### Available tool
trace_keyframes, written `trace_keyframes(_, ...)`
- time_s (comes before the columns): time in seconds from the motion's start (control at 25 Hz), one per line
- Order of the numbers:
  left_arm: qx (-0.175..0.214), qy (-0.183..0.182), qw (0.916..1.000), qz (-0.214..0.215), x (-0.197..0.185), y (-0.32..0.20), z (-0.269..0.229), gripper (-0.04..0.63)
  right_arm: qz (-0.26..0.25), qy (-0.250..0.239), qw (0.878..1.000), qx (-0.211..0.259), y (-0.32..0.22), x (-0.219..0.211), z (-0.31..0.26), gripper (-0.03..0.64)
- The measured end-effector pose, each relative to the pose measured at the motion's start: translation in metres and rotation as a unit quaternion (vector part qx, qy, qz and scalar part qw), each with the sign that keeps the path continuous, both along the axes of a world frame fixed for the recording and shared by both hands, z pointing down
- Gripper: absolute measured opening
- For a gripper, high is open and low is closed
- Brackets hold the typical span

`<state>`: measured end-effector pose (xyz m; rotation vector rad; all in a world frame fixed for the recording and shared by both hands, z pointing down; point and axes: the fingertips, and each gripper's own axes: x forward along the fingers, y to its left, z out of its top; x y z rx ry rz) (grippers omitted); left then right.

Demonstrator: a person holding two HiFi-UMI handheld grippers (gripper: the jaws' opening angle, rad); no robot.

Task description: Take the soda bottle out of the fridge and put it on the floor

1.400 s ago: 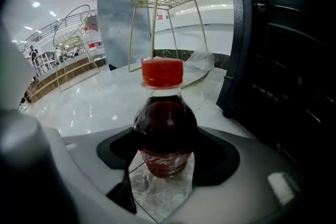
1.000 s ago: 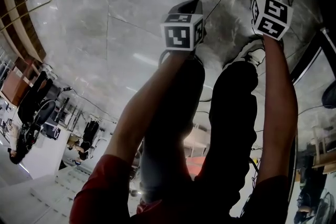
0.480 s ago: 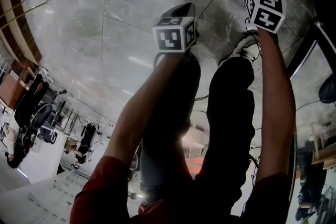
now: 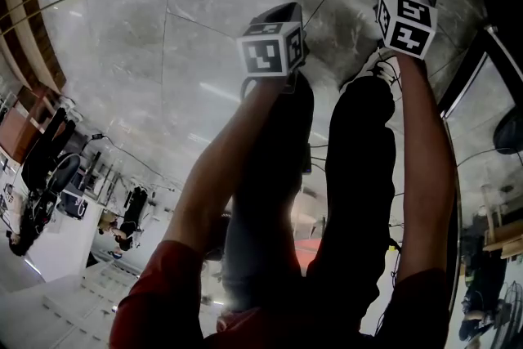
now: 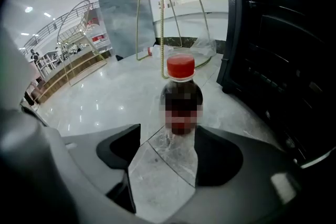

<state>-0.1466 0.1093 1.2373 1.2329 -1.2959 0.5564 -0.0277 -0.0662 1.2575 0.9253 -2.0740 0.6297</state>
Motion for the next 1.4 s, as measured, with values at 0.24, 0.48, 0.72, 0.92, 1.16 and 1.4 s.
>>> trace_keyframes(0.24, 0.002, -0.001, 1.0, -0.001, 0.001, 0.002, -0.041, -0.002, 0.003, 0.005, 1.0, -0.014, 0.016, 0.008, -0.038, 0.307)
trace_keyframes(0.48, -0.004, -0.01, 0.9999, 0.006, -0.001, 0.005, -0.089, -0.002, 0.008, 0.011, 0.999, -0.032, 0.033, 0.018, -0.085, 0.307)
trace_keyframes(0.72, 0.0, -0.02, 0.9998, -0.001, -0.01, 0.008, -0.151, 0.0, 0.003, 0.008, 0.998, -0.06, 0.061, 0.023, -0.135, 0.307)
trace_keyframes(0.92, 0.005, -0.032, 0.9994, -0.005, -0.017, 0.008, -0.211, -0.002, 0.011, 0.007, 0.997, -0.082, 0.083, 0.033, -0.183, 0.307)
trace_keyframes(1.16, 0.004, -0.029, 0.9995, 0.011, -0.011, 0.015, -0.268, 0.0, 0.028, 0.003, 0.987, -0.158, 0.12, 0.047, -0.235, 0.307)
trace_keyframes(1.4, 0.002, -0.022, 0.9997, 0.014, 0.008, 0.02, -0.333, -0.002, 0.073, -0.009, 0.98, -0.183, 0.133, 0.066, -0.309, 0.305)
